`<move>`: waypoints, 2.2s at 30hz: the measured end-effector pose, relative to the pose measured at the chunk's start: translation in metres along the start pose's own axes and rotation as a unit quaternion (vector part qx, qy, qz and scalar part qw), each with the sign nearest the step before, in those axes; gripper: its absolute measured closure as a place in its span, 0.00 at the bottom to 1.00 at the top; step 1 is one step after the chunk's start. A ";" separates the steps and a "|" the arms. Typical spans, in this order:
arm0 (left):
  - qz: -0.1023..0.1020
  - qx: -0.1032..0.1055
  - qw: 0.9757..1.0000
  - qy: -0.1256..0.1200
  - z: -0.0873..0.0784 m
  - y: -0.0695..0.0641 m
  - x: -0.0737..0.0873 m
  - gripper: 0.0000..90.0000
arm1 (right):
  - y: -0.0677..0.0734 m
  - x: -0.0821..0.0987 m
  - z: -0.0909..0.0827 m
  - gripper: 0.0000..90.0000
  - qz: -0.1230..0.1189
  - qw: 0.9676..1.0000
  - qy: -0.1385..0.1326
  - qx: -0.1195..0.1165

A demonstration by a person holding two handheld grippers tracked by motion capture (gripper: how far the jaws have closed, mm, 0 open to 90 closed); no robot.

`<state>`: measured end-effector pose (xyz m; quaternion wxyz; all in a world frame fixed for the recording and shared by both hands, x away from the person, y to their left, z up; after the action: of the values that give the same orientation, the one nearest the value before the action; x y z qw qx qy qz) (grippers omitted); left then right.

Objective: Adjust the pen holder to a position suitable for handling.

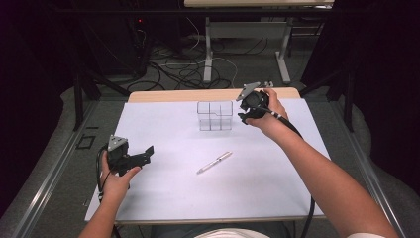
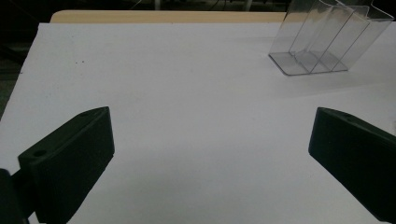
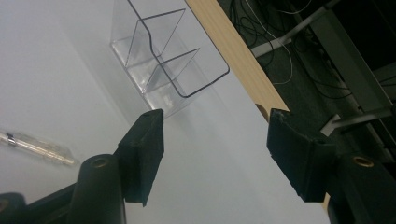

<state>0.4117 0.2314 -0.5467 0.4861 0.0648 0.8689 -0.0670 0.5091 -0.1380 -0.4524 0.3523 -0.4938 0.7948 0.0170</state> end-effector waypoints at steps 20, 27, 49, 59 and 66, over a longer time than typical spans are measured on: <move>0.002 0.000 1.000 0.008 0.003 -0.001 0.003 0.00 | 0.004 -0.011 0.031 0.45 -0.077 0.995 0.055 -0.041; 0.005 0.001 1.000 0.009 0.004 -0.001 0.003 0.00 | 0.010 -0.015 0.047 0.51 -0.078 0.994 0.057 -0.045; 0.000 0.002 1.000 0.015 0.004 0.000 0.005 0.00 | 0.022 -0.030 0.076 0.60 -0.101 0.992 0.038 -0.073; -0.006 -0.001 1.000 0.012 0.005 0.003 0.005 0.00 | 0.028 -0.035 0.096 0.62 -0.130 0.987 0.032 -0.085; -0.012 -0.001 1.000 0.014 0.006 0.003 0.007 0.01 | 0.029 -0.037 0.107 0.63 -0.134 0.987 0.032 -0.082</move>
<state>0.4135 0.2337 -0.5553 0.4732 0.0552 0.8764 -0.0711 0.5538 -0.0544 -0.5203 0.2841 -0.6230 0.7286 0.0189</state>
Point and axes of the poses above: each handheld gripper's, and its own axes: z roughly forward along the jaws, x roughly out of its underside, y roughly to its left, the point moved 7 cm from there along z, roughly forward along the jaws, and after that the axes turned 9 degrees about -x, right-handed, at the moved point
